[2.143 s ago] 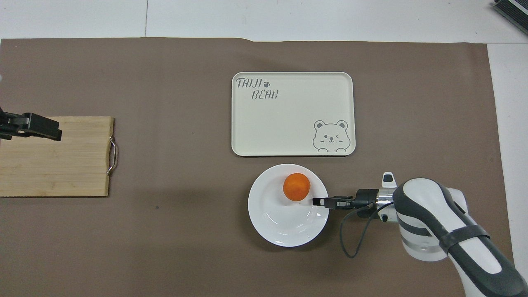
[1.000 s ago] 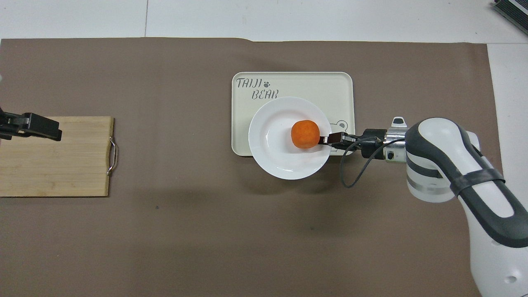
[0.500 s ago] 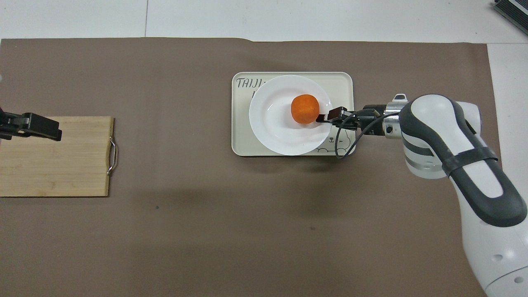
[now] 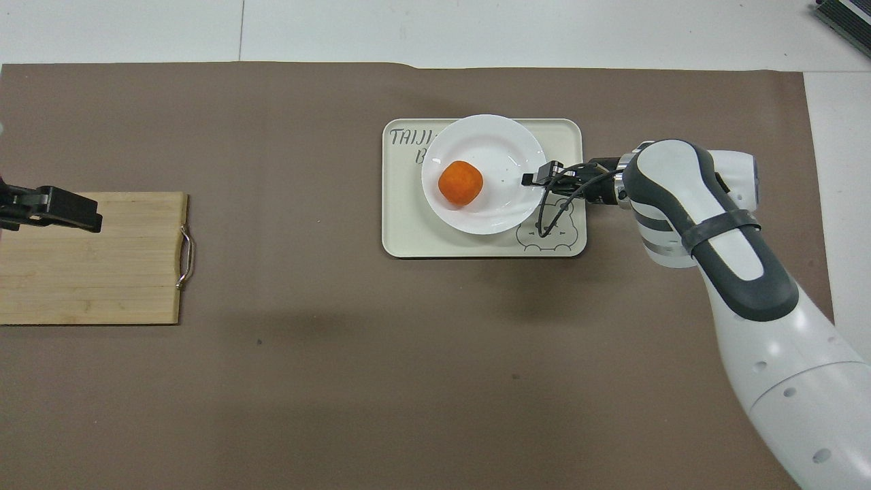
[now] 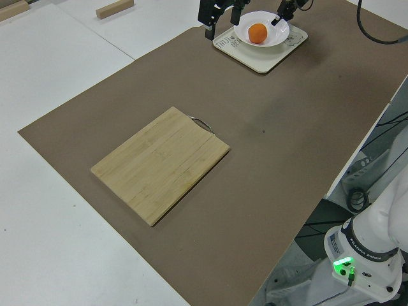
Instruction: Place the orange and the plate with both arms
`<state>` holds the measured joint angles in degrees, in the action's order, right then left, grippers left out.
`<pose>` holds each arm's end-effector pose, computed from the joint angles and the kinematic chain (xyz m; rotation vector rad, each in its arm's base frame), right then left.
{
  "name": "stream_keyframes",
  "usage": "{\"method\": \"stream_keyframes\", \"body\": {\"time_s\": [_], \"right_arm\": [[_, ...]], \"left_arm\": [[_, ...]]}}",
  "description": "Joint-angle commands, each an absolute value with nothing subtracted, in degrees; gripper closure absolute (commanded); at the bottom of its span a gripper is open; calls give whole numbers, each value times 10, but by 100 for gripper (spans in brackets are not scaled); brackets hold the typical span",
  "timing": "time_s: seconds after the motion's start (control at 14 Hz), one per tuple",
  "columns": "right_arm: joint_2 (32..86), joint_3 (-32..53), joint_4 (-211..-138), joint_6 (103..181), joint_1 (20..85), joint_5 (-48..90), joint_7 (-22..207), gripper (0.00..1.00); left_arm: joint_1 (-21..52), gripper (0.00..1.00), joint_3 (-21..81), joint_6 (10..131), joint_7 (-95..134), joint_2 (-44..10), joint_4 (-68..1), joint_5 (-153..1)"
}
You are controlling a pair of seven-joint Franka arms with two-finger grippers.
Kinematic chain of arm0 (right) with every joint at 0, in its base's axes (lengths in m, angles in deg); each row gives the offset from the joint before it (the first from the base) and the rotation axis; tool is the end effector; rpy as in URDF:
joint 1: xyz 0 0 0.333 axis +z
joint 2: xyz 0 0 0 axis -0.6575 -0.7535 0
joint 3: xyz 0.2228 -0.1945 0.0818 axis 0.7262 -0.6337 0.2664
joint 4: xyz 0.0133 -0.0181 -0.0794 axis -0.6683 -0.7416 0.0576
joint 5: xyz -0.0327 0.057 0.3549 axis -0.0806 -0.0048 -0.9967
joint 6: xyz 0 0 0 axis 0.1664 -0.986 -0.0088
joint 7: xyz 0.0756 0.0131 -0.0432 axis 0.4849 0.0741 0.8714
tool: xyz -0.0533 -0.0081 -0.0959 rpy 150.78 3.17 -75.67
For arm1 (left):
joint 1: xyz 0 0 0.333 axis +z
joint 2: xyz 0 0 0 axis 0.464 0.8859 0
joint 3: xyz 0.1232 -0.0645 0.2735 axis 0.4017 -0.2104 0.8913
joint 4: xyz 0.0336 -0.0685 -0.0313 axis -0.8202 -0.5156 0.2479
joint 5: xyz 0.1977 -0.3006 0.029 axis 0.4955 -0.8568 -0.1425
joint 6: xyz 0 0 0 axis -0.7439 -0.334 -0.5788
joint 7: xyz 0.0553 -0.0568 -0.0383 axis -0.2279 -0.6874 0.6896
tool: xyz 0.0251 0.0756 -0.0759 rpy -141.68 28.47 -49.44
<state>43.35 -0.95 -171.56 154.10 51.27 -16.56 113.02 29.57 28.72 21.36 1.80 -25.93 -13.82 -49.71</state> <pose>0.6366 0.0970 0.2821 -2.2878 0.2436 -0.1789 0.5252 -0.0214 0.6077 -3.1299 0.1346 0.0293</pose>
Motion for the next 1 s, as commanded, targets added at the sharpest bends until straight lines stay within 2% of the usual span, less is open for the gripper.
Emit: {"method": "stream_keyframes", "body": {"time_s": [0.0,0.07,0.14,0.21,0.29,0.36,0.5,0.79,0.93], "right_arm": [[433,-7,-1724,1557,511,-156,1142,100],[434,-7,-1726,1557,512,-156,1142,100],[434,-7,-1728,1560,516,-155,1142,89],[435,-7,-1731,1573,518,-155,1142,38],[435,-7,-1732,1584,519,-155,1140,16],[435,-7,-1732,1586,524,-155,1137,0],[440,-10,-1730,1589,524,-147,1134,0],[457,-12,-1712,1589,521,5,1073,0],[471,-12,-1710,1587,520,37,1053,0]], "left_arm": [[298,0,285,208,23,-262,-137,-490],[298,0,285,208,23,-262,-137,-490],[298,0,285,208,23,-262,-137,-490],[298,0,285,208,23,-262,-137,-490],[298,0,285,208,23,-262,-137,-490],[298,0,285,208,23,-262,-137,-490],[298,0,285,208,23,-262,-137,-490],[298,0,285,208,23,-262,-137,-490],[298,0,285,208,23,-262,-137,-490]]}}
